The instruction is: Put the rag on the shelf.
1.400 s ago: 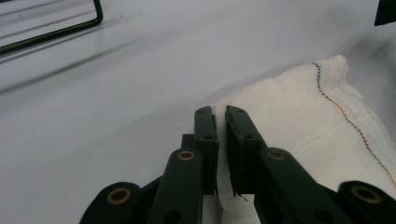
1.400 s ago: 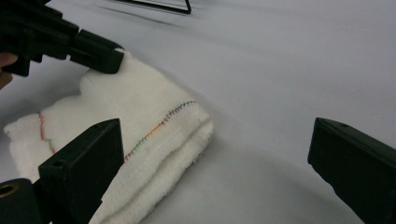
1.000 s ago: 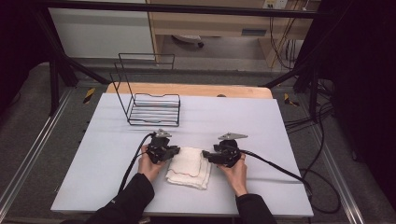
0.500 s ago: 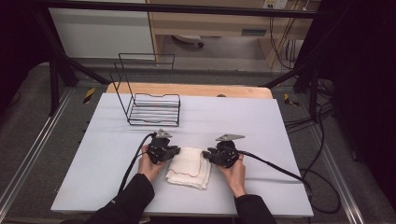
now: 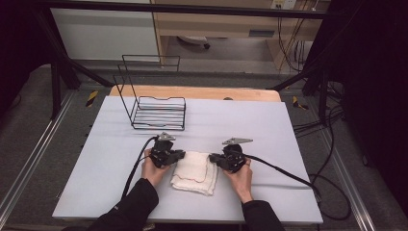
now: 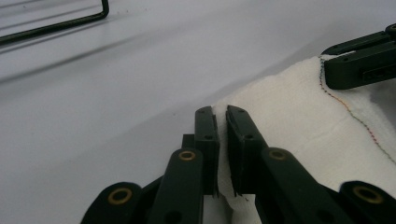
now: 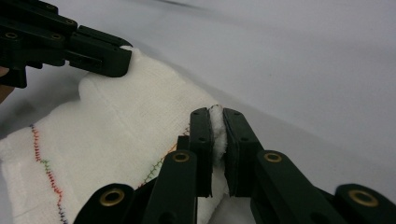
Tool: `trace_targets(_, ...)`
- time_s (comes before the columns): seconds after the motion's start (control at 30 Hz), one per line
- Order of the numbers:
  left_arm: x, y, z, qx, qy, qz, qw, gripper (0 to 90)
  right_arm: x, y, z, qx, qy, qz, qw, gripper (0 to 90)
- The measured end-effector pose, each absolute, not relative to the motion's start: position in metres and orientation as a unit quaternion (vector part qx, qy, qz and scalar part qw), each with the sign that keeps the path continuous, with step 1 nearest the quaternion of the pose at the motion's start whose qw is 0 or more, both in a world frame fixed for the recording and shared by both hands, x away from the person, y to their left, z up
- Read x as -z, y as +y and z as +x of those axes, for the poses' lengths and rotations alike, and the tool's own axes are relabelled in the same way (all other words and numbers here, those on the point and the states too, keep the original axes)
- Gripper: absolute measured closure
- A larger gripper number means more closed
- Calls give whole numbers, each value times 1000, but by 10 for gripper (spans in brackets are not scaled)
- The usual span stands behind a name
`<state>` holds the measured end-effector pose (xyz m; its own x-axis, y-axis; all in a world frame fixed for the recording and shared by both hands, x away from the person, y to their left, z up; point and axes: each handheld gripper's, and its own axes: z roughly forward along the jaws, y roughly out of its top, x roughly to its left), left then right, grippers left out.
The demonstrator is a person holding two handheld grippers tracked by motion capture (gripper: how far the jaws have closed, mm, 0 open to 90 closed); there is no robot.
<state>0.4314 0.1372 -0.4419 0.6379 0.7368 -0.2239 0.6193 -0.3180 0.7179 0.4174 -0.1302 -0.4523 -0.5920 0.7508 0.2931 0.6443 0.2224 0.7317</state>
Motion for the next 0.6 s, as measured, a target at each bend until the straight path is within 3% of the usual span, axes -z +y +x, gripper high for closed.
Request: trace_targets(0.6,403,145,414,-90,389,787,470,829,411,-141,399,-499,757,413,91,832)
